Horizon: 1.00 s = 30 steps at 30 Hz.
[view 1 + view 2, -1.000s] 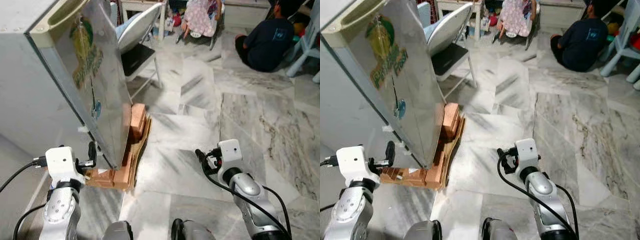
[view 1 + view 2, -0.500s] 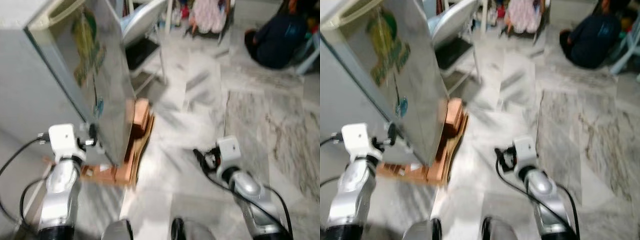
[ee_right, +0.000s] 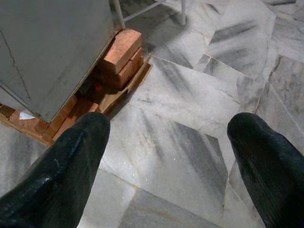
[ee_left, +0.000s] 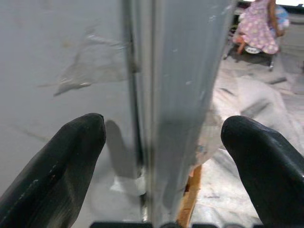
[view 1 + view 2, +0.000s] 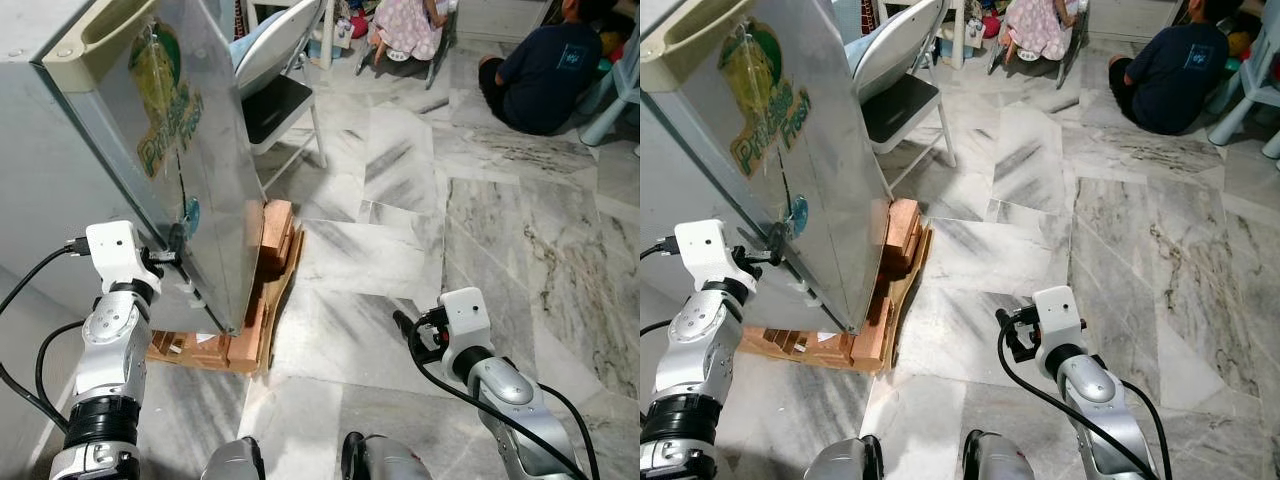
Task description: Restocking fridge
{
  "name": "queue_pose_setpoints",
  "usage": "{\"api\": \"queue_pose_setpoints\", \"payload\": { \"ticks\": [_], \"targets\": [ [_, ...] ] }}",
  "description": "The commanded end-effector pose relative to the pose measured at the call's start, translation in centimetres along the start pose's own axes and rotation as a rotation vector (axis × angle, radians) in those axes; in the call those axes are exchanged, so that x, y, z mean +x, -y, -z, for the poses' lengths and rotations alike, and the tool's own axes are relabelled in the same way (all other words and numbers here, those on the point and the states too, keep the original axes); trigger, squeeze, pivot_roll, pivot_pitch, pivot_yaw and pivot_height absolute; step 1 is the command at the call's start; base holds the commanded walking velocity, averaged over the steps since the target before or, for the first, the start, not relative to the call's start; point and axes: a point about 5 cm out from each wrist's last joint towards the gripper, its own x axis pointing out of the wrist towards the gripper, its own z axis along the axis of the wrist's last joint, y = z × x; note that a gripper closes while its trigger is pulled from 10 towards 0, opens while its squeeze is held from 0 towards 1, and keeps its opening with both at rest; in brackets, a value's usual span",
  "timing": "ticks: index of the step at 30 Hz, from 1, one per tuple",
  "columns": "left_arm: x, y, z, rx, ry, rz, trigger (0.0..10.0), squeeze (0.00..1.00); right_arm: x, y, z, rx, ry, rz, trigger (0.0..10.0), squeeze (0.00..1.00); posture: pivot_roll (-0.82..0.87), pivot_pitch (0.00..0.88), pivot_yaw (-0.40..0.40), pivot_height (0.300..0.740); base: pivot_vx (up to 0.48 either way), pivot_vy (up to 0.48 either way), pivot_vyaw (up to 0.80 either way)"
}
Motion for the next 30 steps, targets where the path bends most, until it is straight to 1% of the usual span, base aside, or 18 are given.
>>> {"api": "queue_pose_setpoints", "payload": {
  "ticks": [1,8,10,13,16,19,25,27,28,29,30],
  "targets": [
    [0.1,-0.1,0.1,0.018,-0.006,0.009,10.0,0.00,0.0,-0.2,-0.1,-0.007,-0.007,-0.010,10.0,0.00,-0.10,0.182,-0.008,0.740,0.000,0.000,0.00],
    [0.6,0.5,-0.2,0.015,0.013,0.034,10.0,0.00,0.1,-0.3,-0.1,-0.011,-0.016,-0.022,10.0,0.00,-0.10,0.178,-0.011,0.740,0.000,0.000,0.00],
    [0.8,1.2,-0.3,0.008,0.015,0.072,10.0,0.00,0.1,-0.2,0.4,-0.025,-0.054,-0.027,10.0,0.00,-0.10,0.176,-0.011,0.740,0.000,0.000,0.00],
    [0.9,2.3,-0.2,0.025,0.014,0.120,10.0,0.00,0.1,0.0,1.4,-0.052,-0.123,-0.021,10.0,0.00,-0.10,0.173,-0.009,0.740,0.000,0.000,0.00],
    [1.2,2.7,-0.2,0.039,0.011,0.133,10.0,0.00,0.2,-0.1,1.7,-0.058,-0.140,-0.033,10.0,0.00,-0.10,0.170,-0.010,0.740,0.000,0.000,0.00],
    [1.6,2.6,0.0,0.066,0.001,0.117,10.0,0.00,0.2,-0.2,1.7,-0.061,-0.141,-0.040,10.0,0.00,-0.10,0.168,-0.010,0.740,0.000,0.000,0.00],
    [2.3,2.4,-0.4,0.074,0.002,0.101,10.0,0.00,0.3,-0.2,1.6,-0.064,-0.149,-0.046,10.0,0.00,-0.10,0.167,-0.010,0.740,0.000,0.000,0.00],
    [3.2,3.2,-1.4,0.061,0.021,0.117,10.0,0.00,0.2,-0.4,2.0,-0.070,-0.176,-0.059,10.0,0.00,-0.10,0.164,-0.010,0.740,0.000,0.000,0.00],
    [3.4,3.6,-1.7,0.060,0.029,0.128,10.0,0.00,0.2,-0.4,2.2,-0.073,-0.187,-0.065,10.0,0.00,-0.10,0.163,-0.010,0.740,0.000,0.000,0.00],
    [3.4,3.6,-1.7,0.060,0.029,0.128,10.0,0.00,0.2,-0.4,2.2,-0.073,-0.187,-0.065,10.0,0.00,-0.10,0.163,-0.010,0.740,0.000,0.000,0.00],
    [3.9,6.0,-3.2,0.049,0.070,0.211,10.0,0.00,-0.2,-0.7,3.2,-0.099,-0.256,-0.111,10.0,0.00,-0.09,0.159,-0.009,0.740,0.000,0.000,0.00]
  ]
}}
